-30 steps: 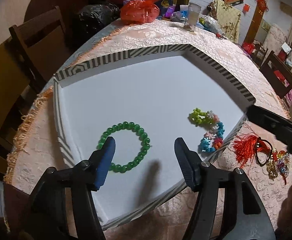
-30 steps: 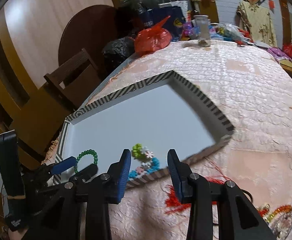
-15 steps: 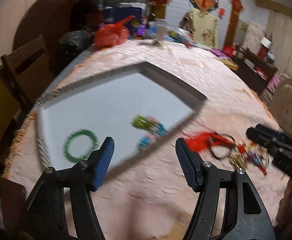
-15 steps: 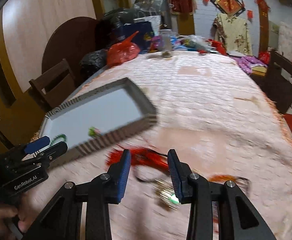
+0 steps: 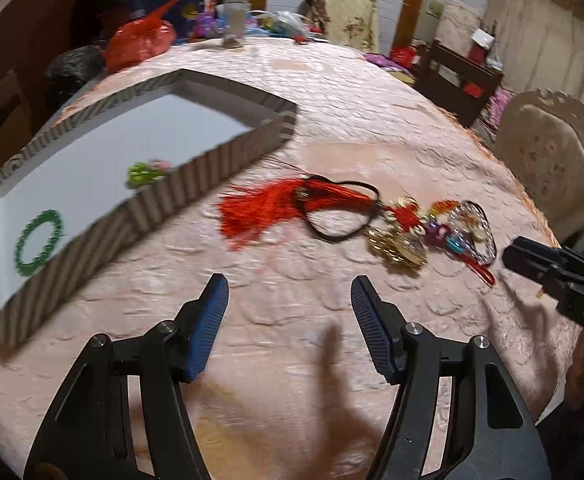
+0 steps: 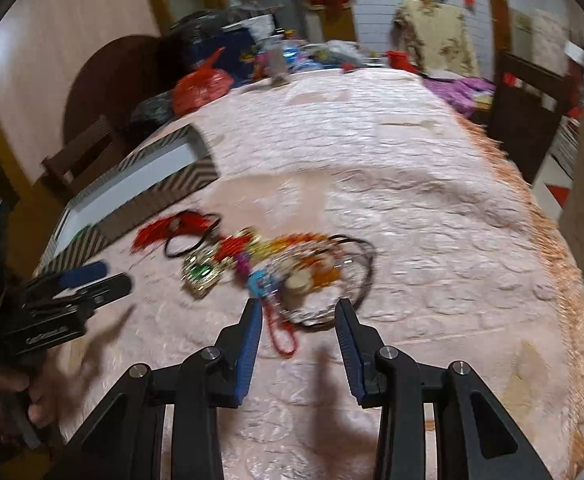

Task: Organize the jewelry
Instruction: 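Withdraw both grippers from the tray back toward the jewelry pile, then grasp the clear bead bracelet with the right gripper while the left grasps the gold turtle pendant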

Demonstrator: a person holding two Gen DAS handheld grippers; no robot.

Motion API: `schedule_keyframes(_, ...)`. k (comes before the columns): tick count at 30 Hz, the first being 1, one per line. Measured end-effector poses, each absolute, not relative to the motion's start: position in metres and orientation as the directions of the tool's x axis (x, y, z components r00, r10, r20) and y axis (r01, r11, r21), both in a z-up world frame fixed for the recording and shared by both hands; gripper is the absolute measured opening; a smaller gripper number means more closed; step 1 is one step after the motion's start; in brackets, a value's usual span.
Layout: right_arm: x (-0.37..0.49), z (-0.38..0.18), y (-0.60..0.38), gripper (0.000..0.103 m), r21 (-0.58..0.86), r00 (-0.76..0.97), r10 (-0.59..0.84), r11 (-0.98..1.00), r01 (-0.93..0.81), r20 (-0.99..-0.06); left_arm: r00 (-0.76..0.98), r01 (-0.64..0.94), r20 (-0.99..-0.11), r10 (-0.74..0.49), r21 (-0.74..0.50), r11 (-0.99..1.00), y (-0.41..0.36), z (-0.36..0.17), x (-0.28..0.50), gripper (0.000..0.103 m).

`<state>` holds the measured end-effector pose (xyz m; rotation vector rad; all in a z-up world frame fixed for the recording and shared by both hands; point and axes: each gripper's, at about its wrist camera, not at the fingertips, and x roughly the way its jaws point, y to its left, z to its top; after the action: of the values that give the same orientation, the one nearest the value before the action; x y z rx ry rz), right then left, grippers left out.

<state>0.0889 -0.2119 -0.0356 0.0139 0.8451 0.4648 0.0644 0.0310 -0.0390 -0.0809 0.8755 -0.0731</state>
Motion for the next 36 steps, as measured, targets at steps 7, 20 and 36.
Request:
schedule_keyframes(7,0.101,-0.046,-0.197,0.036,0.179,0.544,0.432,0.872,-0.455,-0.719,0.634,0.043,-0.766,-0.106,-0.102,0.994,0.025,-0.048,0.062,0.065)
schedule_keyframes(20,0.102,-0.056,-0.207,0.007,0.258,0.462,0.465,0.859,-0.442,-0.755,0.630,0.057,-0.766,-0.128,-0.119,0.991,0.027,-0.048,0.062,0.071)
schedule_keyframes(36,0.077,-0.019,-0.255,0.007,0.458,0.572,0.572,0.818,-0.347,-0.588,0.614,0.086,-0.779,-0.123,-0.089,0.992,0.018,-0.048,0.070,0.071)
